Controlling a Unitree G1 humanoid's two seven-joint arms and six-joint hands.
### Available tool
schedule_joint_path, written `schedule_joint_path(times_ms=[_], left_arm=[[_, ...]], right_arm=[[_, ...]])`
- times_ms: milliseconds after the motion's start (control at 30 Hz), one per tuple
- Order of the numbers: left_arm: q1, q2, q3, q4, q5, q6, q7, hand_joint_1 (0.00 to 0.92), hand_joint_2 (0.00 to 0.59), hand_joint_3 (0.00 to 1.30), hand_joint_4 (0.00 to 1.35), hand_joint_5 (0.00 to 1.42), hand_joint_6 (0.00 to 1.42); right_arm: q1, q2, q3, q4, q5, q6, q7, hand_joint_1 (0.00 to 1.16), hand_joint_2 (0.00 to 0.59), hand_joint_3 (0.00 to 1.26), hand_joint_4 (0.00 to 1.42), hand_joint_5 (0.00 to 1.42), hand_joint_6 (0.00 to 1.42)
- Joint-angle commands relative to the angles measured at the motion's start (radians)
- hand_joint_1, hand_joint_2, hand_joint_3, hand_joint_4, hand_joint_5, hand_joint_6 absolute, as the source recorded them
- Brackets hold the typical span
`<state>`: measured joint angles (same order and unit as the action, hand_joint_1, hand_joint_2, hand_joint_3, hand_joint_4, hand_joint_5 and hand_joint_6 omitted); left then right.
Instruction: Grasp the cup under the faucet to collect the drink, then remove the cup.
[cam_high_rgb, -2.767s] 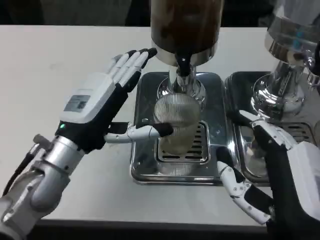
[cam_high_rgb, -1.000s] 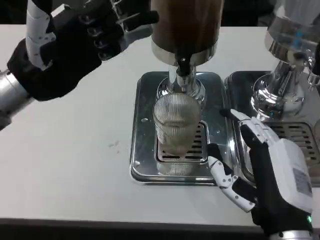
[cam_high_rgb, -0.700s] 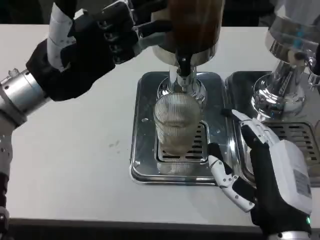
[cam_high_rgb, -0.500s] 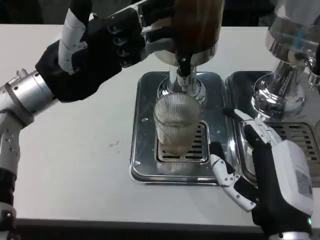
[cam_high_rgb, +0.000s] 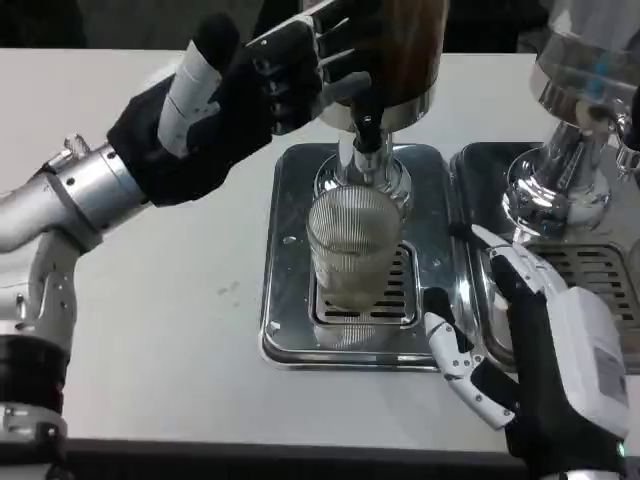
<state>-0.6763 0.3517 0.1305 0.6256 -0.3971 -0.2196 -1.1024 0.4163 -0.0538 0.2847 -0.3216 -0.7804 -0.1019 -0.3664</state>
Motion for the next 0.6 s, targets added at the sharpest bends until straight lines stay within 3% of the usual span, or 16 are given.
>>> schedule_joint_path(times_ms=[33, 600], left_arm=[[0.001, -0.013, -0.016, -0.007, 0.032, -0.043, 0.012, 0.000, 0.027, 0.05, 0.00, 0.05, 0.04], [-0.012, -0.029, -0.051, 0.130, 0.123, -0.175, 0.060, 0.000, 0.024, 0.05, 0.00, 0.04, 0.04]], right_arm=[[0.011, -0.002, 0.003, -0.001, 0.005, -0.003, -0.012, 0.44, 0.437, 0.27, 0.23, 0.16, 0.11], [0.021, -0.008, 0.005, -0.013, 0.010, -0.002, 0.000, 0.43, 0.437, 0.28, 0.24, 0.17, 0.11]])
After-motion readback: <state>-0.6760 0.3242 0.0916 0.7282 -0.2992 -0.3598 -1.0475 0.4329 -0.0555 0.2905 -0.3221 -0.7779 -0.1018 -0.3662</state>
